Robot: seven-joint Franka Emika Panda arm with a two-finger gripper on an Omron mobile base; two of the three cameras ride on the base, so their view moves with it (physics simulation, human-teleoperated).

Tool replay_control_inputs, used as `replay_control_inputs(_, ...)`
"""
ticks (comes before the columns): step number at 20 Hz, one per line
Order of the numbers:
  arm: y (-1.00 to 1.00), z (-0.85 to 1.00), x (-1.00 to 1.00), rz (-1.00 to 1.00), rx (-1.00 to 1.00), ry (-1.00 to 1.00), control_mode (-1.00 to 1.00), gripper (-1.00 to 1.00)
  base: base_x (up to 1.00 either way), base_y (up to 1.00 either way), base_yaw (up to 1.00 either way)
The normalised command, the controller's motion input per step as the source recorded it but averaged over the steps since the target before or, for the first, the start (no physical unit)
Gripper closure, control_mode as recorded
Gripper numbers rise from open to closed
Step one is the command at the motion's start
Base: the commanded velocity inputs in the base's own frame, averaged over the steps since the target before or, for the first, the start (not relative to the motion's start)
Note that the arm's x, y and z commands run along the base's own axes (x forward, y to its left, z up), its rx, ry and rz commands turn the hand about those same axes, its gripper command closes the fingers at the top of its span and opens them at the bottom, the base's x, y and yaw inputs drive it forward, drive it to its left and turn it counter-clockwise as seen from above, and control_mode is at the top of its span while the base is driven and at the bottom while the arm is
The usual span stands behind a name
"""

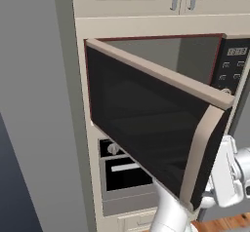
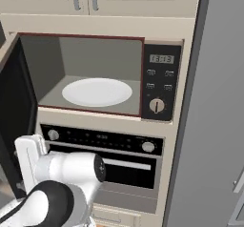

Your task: Place the sponge inside the microwave to prepare for sanitizing.

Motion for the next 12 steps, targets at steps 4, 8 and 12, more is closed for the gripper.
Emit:
replay_control_inputs(4, 1.0, -0.36, -0.94, 0.0, 0.0, 0.0, -1.0, -1.0, 0.0, 0.0, 0.0)
replay_control_inputs(8, 1.0, -0.38, -0.91, 0.0, 0.01, 0.0, -1.0, -1.0, 0.0, 0.0, 0.0)
replay_control_inputs(12, 1.0, -0.47, -0.91, 0.0, 0.03, 0.0, -1.0, -1.0, 0.0, 0.0, 0.0)
